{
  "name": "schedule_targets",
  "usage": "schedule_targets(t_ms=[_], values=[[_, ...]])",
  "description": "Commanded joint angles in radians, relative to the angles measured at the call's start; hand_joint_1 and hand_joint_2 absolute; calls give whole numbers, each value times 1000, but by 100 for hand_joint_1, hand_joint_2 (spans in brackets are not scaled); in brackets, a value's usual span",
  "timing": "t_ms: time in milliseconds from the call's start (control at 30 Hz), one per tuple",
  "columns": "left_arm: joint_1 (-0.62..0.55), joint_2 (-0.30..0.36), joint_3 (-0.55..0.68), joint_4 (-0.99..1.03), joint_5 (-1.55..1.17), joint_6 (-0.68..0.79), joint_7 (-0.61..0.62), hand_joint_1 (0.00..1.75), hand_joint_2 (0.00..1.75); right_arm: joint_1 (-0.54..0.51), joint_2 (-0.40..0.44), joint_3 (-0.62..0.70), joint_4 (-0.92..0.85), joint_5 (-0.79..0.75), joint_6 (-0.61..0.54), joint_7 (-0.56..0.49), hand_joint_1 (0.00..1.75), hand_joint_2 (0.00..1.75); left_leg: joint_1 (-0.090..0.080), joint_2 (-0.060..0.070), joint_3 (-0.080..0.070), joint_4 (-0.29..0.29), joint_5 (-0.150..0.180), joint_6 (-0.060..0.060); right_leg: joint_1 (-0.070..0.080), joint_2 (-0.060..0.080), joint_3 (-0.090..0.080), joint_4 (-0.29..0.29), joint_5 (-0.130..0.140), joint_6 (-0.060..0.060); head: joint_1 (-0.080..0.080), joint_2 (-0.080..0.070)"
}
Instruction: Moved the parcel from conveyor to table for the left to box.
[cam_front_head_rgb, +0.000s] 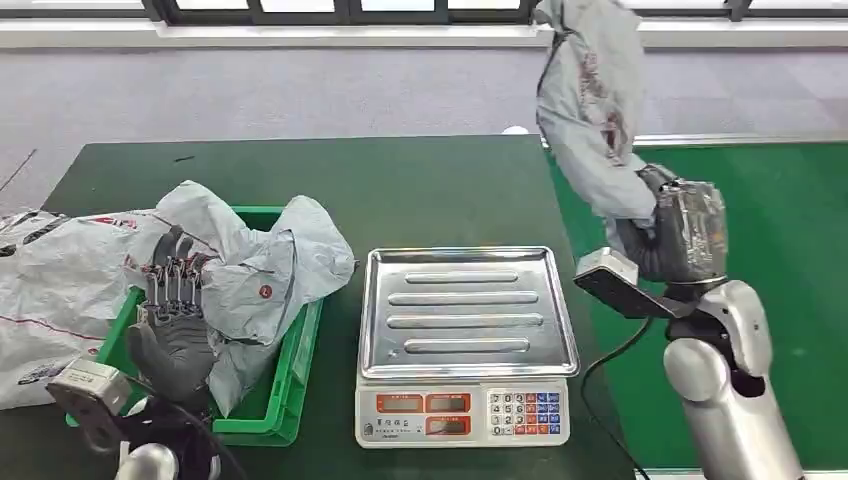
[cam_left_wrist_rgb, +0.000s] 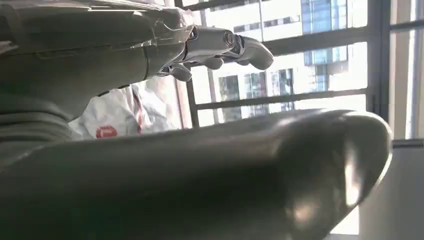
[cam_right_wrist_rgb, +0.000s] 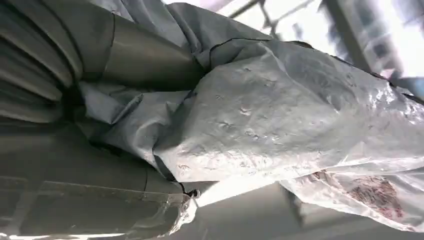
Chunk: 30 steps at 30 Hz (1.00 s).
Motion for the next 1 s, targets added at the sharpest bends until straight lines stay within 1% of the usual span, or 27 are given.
schedule_targets(t_ms=[33,67,100,133,233,267,333,367,400,500,533,567,600,767,867,1000], values=[[-113,42,-62,122,23,1,30,0,0,-100,129,287,287,-78,68,20,175,175,1,4,3,-2,1,-2,1,4,0,-2,2,-1,0,0],[-117,48,-65,120,31,7,38,0,0,-107,118,318,299,-111,141,42,175,175,2,3,6,-3,2,-2,2,4,0,-3,3,-2,0,0],[-118,48,-65,118,35,11,42,0,0,-102,132,330,322,-130,169,43,175,175,2,2,9,-2,3,-3,2,3,0,-2,3,-2,0,0],[-118,49,-67,114,36,13,45,0,0,-100,141,345,345,-126,158,39,175,175,2,1,8,-1,3,-4,2,2,-1,-1,4,-2,0,0],[-118,50,-69,112,37,14,47,0,0,-98,146,351,353,-129,150,39,175,175,3,3,10,-3,4,-4,3,4,0,-4,5,-2,0,0],[-115,49,-70,112,38,17,49,0,0,-101,146,363,364,-136,185,51,175,175,2,1,9,-1,3,-4,2,2,-1,-1,4,-2,0,0],[-110,47,-75,112,39,19,53,0,0,-99,172,388,410,-161,239,67,175,175,2,1,8,-1,4,-4,2,2,-2,-1,4,-2,0,0],[-100,39,-77,110,36,20,58,0,0,-100,186,403,441,-167,250,70,175,175,2,1,7,-1,4,-4,2,2,-2,-2,5,-2,0,0],[-92,35,-81,111,33,20,59,0,0,-97,192,413,454,-170,251,70,175,175,3,3,8,-4,5,-5,3,4,-2,-4,7,-3,0,0],[-82,31,-85,107,26,22,58,0,0,-99,189,421,466,-183,252,68,175,175,3,2,8,-2,4,-4,3,3,-2,-2,5,-2,0,0],[-79,31,-83,105,25,23,58,0,0,-100,184,420,464,-193,256,64,147,175,3,3,8,-3,4,-4,3,4,-2,-3,6,-3,0,0],[-73,31,-80,102,26,23,58,0,0,-101,175,423,457,-202,262,59,94,175,2,2,7,-2,4,-4,2,2,-3,-2,5,-3,0,0],[-67,32,-76,97,25,25,58,0,0,-109,168,426,454,-208,272,54,0,175,2,0,6,-1,4,-4,2,1,-3,-1,4,-2,0,0],[-64,26,-59,73,24,30,54,0,0,-137,161,426,418,-254,287,43,0,175,2,3,5,-1,4,-4,3,4,-4,-2,6,-3,0,0],[-46,21,-54,56,16,39,51,0,0,-108,144,411,362,-290,281,27,0,175,2,1,5,0,4,-4,2,2,-5,-1,5,-2,0,0],[-42,20,-55,54,15,41,50,0,0,-99,137,412,348,-291,280,27,0,175,2,1,5,-1,4,-4,3,2,-4,-1,5,-2,0,0]])
